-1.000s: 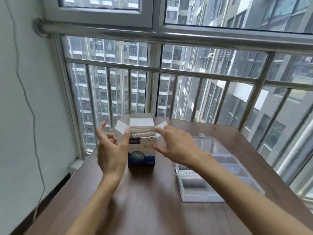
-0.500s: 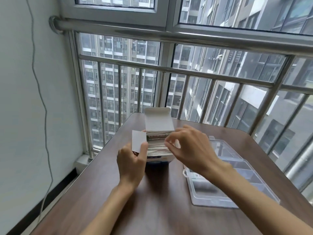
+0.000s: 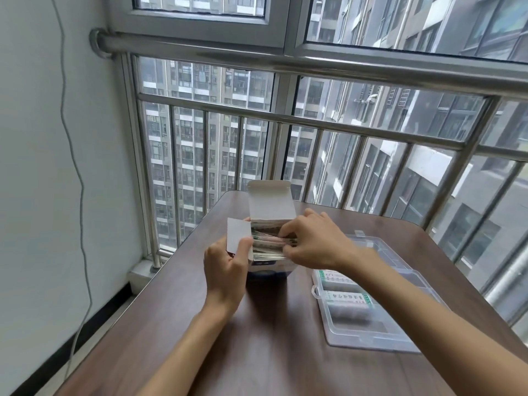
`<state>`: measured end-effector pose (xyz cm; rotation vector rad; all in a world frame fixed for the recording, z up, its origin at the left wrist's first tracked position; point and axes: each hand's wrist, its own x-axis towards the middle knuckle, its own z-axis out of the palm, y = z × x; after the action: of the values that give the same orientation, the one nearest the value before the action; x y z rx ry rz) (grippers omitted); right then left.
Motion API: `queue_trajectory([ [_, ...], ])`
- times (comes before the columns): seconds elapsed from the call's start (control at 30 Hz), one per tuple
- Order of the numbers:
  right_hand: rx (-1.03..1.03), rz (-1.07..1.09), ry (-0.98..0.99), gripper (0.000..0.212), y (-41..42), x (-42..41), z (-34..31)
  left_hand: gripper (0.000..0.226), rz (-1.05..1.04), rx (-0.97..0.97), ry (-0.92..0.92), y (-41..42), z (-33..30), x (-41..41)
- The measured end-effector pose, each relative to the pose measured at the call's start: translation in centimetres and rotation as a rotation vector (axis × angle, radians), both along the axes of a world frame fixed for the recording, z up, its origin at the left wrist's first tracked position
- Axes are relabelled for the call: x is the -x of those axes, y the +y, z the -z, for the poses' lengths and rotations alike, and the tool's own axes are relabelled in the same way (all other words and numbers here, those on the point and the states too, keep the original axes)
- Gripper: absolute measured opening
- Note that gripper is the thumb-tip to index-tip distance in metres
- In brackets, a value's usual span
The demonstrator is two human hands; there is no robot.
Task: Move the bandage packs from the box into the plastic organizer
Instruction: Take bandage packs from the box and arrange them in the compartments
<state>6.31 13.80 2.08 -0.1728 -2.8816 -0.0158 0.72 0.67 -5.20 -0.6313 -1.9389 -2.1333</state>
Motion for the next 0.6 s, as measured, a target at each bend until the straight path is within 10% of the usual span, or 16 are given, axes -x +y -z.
queue_trajectory([
  [0.37,0.267,-0.135,0.425,0.02,0.7,-0.4,0.3,0.035,0.185,-0.086,-0.203,-0.2,-1.0,0.7],
  [0.6,1.041,-0.143,0.203,0.017,1.0,-4.0,0.6,0.031,0.081,-0.02,-0.33,-0.6,-0.8,2.1],
])
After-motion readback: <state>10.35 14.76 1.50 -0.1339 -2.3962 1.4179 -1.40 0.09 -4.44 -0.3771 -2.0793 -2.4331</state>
